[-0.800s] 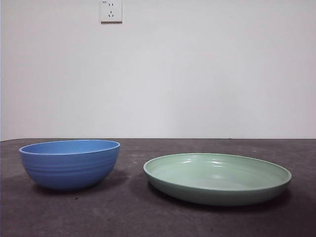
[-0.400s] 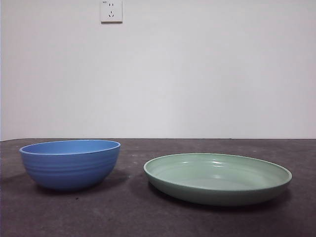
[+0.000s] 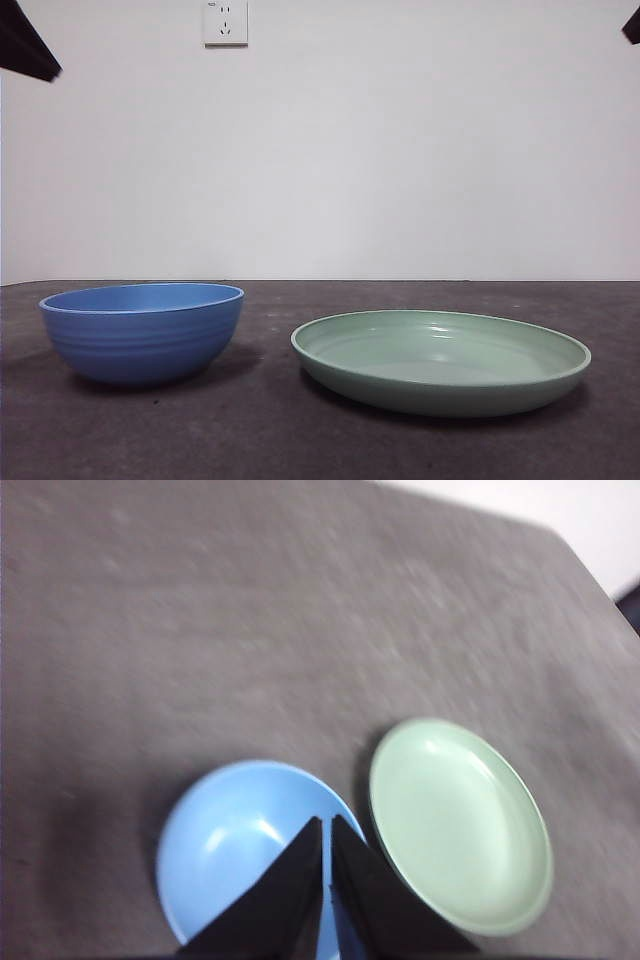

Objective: Pick up the blue bowl, put it on the green plate, put it on desk

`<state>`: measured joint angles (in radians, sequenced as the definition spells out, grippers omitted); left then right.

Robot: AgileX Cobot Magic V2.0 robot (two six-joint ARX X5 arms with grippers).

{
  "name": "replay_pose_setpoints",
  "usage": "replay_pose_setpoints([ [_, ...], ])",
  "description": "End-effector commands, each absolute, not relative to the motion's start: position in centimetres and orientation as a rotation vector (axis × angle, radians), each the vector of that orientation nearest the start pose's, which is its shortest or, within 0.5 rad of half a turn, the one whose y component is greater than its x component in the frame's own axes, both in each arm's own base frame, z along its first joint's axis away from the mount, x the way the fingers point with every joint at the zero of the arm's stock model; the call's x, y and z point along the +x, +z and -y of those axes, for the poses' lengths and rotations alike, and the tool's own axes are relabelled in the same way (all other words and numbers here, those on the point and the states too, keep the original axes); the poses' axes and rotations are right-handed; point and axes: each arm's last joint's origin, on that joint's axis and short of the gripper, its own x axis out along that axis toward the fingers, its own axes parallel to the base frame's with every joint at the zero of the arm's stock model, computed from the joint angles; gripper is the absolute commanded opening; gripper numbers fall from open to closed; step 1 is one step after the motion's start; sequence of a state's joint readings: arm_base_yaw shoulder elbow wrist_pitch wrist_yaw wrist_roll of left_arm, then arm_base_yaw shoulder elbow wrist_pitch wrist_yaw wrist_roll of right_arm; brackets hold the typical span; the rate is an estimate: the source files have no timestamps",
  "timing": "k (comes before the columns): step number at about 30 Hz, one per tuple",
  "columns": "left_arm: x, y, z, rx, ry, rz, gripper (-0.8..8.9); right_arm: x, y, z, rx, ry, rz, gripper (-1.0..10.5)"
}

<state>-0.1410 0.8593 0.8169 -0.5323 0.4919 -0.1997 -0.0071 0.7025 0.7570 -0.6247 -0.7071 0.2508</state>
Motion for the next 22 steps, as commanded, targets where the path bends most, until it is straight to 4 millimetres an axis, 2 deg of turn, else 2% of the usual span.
replay_pose_setpoints([
  [1,17.8,30.2,4.3,-0.264,-0.638,-0.67,0.19,14.3,30.0,-2.0,0.389,0.667,-0.665,0.1],
  [5,18.6,29.4,4.7,-0.27,-0.684,-0.721,0.21,15.1,29.1,-2.4,0.4,0.737,-0.747,0.1],
  [11,19.1,28.9,4.9,-0.271,-0.687,-0.747,0.41,15.8,28.4,-2.6,0.401,0.742,-0.797,0.1],
  [13,19.1,28.9,4.9,-0.271,-0.687,-0.747,1.22,15.9,28.4,-2.6,0.395,0.736,-0.792,0.1],
  [15,19.1,28.9,4.9,-0.271,-0.687,-0.747,2.47,15.9,28.5,-2.6,0.39,0.738,-0.781,0.2],
  [17,19.1,28.9,4.9,-0.271,-0.687,-0.747,3.78,16.0,28.5,-2.6,0.387,0.739,-0.776,1.2],
  [18,19.1,28.9,4.9,-0.271,-0.687,-0.748,4.29,16.0,28.6,-2.6,0.385,0.737,-0.774,2.1],
  [21,19.1,28.9,4.9,-0.271,-0.687,-0.747,5.08,16.0,28.6,-2.6,0.384,0.734,-0.77,4.8],
  [22,19.1,28.9,4.9,-0.271,-0.687,-0.747,5.11,16.0,28.6,-2.6,0.384,0.734,-0.771,5.4],
])
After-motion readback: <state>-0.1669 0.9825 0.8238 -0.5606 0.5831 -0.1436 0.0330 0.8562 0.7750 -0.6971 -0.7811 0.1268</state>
